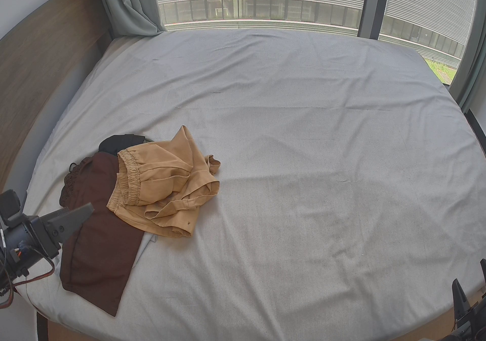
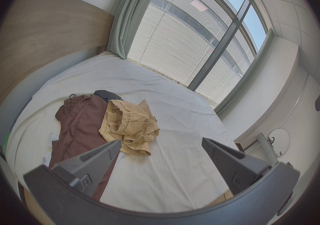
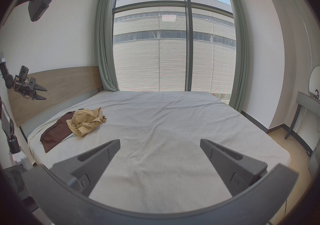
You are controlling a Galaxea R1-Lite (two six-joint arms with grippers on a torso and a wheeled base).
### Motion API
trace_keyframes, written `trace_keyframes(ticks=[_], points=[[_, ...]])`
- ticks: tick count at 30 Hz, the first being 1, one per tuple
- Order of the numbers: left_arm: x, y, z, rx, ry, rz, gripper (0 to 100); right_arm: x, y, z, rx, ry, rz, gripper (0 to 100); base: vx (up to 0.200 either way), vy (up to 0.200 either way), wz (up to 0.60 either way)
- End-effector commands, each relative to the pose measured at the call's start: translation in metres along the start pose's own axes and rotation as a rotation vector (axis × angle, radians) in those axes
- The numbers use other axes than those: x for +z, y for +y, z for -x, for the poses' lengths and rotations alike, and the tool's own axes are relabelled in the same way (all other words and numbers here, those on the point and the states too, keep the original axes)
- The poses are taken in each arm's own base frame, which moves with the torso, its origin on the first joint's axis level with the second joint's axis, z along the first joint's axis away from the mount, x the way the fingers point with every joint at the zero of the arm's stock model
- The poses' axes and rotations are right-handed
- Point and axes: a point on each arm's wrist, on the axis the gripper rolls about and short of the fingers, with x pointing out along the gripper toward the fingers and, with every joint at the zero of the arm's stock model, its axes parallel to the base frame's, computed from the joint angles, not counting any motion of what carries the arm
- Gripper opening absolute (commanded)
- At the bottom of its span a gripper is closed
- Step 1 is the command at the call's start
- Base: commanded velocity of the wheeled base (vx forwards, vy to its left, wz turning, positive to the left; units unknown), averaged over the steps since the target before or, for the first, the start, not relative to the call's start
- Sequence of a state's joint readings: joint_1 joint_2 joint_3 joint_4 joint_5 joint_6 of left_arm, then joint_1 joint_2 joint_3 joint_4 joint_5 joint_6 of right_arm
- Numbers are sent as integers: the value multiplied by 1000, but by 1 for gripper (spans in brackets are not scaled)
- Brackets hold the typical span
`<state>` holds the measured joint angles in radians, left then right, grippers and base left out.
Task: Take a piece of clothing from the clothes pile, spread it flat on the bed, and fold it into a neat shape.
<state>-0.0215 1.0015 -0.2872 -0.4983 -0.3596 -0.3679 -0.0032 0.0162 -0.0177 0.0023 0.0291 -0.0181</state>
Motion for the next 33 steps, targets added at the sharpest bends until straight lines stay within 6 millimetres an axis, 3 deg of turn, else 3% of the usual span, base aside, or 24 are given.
trace_keyframes(ticks=[1, 14, 33], points=[[7, 14, -17, 22, 36, 33, 100, -5, 0, 0, 2, -1, 0, 100, 0, 0, 0], [15, 32, -51, -13, 117, 46, 100, -5, 0, 0, 2, -1, 0, 100, 0, 0, 0], [2, 86, -137, -22, 104, 26, 100, -5, 0, 0, 0, -1, 0, 100, 0, 0, 0]])
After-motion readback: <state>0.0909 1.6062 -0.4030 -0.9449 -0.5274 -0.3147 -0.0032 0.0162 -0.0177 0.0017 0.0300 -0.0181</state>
